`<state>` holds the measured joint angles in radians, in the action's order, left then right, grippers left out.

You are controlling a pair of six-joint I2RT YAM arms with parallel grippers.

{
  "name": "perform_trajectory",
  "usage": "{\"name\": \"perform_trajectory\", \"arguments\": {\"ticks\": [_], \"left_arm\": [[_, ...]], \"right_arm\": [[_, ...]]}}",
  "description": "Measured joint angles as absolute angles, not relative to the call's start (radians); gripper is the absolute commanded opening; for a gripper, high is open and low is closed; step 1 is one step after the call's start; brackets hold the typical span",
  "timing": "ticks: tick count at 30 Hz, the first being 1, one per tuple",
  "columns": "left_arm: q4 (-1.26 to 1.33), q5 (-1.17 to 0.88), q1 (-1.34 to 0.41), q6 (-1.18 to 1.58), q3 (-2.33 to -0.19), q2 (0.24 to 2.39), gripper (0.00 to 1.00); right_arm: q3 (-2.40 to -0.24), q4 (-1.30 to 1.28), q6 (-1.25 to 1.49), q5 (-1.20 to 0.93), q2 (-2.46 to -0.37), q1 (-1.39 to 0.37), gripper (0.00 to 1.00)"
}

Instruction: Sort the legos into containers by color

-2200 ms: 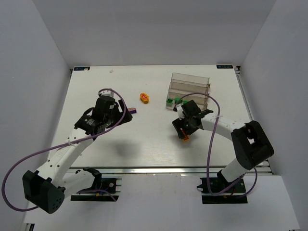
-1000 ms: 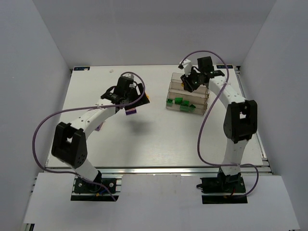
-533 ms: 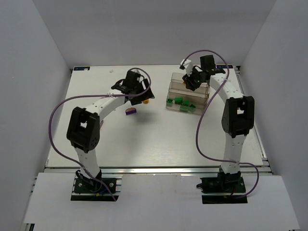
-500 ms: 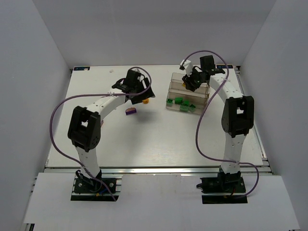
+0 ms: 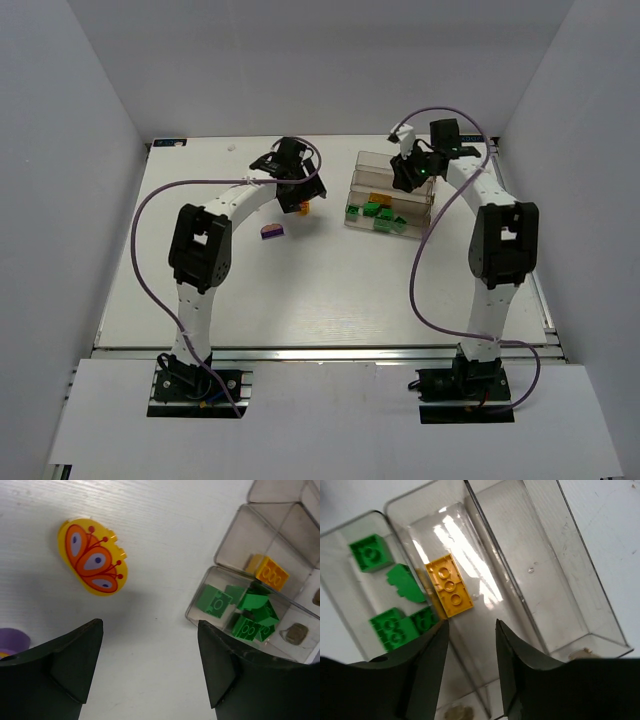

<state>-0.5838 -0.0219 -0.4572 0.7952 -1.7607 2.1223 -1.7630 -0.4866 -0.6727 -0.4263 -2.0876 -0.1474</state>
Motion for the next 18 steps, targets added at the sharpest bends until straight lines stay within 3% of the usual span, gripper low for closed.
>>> {"name": "perform_trajectory", "arguments": {"ticks": [3,5,8,18], "left_arm": [[-0.646,0.014,-0.457,0.813,-1.803,2.149,0.85],[-0.688,0.040,-0.457,0.822,-1.844,2.169,0.85],[-0.738,0.077,-0.457,0.831,-1.896,2.196,0.85],[-0.831,0.148,-0.455,0.827,-2.037,2.327,0.80]], "right_arm": [[-1.646,-0.444,-0.591,-0.481,-1.974,-0.125,0.54],[-1.540,-0.407,-0.539,-0.514,-1.863,-0.112,0.66],[-1.427,-0.363,-0.482,-0.552,-1.720,-0.105,0.72],[-1.273,-0.294,-0.370,-0.603,-1.579,-0.097,0.73]]}}
